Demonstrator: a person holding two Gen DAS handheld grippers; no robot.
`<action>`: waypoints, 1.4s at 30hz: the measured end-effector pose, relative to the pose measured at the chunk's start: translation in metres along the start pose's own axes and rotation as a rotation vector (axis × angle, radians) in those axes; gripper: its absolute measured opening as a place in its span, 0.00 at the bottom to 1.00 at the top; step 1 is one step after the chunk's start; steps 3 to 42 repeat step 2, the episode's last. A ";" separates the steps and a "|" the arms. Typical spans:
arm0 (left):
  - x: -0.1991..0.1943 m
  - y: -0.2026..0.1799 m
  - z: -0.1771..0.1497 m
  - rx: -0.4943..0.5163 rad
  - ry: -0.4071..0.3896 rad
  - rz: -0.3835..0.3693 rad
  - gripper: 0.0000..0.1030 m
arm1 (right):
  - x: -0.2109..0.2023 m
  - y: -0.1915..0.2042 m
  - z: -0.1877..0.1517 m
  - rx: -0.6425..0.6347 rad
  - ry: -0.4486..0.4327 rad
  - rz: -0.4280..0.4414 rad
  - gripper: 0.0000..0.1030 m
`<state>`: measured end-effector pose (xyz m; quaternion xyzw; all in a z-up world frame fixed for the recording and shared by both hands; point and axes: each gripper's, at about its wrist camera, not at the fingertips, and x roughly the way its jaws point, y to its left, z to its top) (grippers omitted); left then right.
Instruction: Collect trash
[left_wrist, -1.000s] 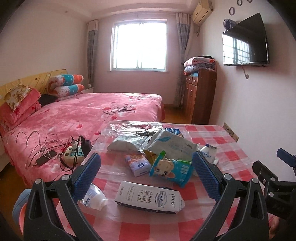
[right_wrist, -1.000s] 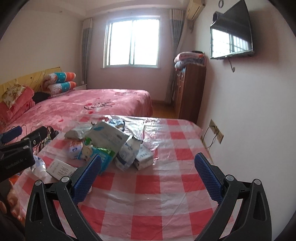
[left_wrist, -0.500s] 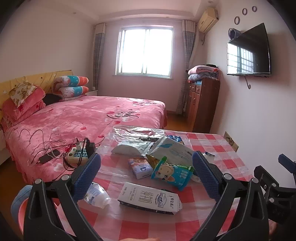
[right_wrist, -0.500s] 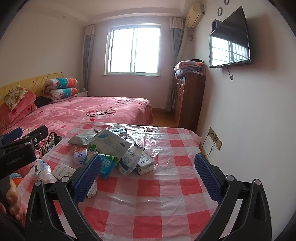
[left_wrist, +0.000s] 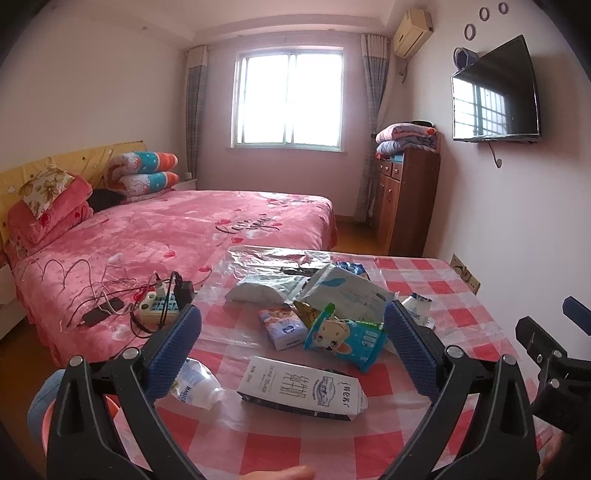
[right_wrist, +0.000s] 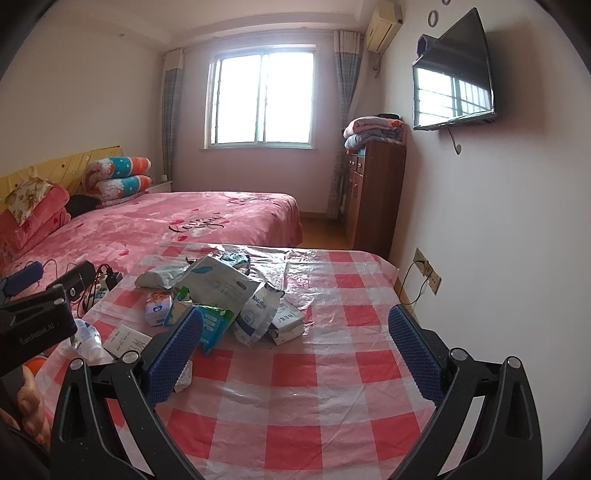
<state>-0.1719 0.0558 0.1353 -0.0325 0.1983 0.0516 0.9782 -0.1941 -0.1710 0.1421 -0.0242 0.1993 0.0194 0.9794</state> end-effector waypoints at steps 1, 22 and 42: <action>0.000 0.000 0.000 -0.001 0.004 -0.002 0.96 | 0.000 -0.001 0.000 0.001 0.000 0.000 0.96; 0.001 0.000 0.000 -0.003 0.008 -0.003 0.96 | 0.000 -0.001 0.001 0.002 0.000 0.002 0.96; 0.001 0.000 0.000 -0.003 0.008 -0.003 0.96 | 0.000 -0.001 0.001 0.002 0.000 0.002 0.96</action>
